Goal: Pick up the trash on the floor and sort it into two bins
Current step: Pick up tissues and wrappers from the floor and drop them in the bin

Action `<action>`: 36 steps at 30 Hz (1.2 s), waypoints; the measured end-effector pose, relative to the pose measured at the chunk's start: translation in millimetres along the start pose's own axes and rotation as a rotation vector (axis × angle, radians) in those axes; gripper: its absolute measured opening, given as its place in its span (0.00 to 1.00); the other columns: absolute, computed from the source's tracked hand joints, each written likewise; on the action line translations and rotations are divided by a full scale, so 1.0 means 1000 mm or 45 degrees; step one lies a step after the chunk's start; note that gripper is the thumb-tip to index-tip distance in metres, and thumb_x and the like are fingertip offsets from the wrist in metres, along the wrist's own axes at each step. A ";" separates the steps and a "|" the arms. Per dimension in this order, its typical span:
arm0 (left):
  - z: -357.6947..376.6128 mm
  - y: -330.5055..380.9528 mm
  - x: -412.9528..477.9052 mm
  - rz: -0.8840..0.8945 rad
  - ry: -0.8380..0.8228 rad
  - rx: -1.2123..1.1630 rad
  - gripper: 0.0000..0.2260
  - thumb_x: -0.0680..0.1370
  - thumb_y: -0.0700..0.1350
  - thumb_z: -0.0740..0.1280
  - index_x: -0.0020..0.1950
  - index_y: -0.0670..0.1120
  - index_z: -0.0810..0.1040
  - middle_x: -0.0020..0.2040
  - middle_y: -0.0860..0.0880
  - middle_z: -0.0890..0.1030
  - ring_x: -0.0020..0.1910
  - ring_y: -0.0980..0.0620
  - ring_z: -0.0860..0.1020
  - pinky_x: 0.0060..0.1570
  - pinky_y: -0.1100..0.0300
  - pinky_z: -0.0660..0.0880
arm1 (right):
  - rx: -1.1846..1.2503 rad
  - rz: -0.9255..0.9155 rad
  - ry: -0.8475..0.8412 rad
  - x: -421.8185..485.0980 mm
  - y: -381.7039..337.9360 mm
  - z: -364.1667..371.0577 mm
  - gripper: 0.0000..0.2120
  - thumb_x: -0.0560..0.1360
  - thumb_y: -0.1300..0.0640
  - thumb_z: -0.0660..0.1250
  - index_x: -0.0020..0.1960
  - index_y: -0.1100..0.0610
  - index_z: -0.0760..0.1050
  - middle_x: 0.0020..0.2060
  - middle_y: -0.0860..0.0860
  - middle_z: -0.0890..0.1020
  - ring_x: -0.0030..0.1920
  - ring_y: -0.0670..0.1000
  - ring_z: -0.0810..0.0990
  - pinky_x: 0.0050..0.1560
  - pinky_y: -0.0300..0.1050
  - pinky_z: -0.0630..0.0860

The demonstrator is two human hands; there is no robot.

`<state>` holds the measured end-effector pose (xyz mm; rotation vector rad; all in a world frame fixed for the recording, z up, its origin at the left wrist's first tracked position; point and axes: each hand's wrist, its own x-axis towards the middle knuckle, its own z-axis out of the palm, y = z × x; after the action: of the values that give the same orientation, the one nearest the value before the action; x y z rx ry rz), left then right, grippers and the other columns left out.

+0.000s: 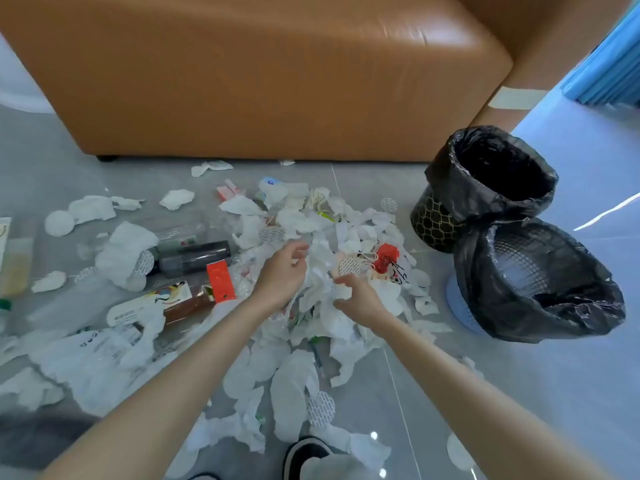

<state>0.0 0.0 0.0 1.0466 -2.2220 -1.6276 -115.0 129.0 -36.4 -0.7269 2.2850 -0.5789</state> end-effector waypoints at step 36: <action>0.064 -0.050 -0.001 0.136 -0.081 0.401 0.10 0.72 0.33 0.67 0.40 0.46 0.86 0.40 0.52 0.84 0.39 0.56 0.79 0.39 0.64 0.74 | 0.463 -0.087 0.374 -0.028 0.055 -0.034 0.08 0.73 0.50 0.68 0.41 0.53 0.81 0.28 0.43 0.76 0.32 0.42 0.72 0.38 0.42 0.69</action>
<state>-11.7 41.6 -68.6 0.9355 -2.5876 -1.3136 -139.8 194.8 -31.6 -0.5703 2.3259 -1.1628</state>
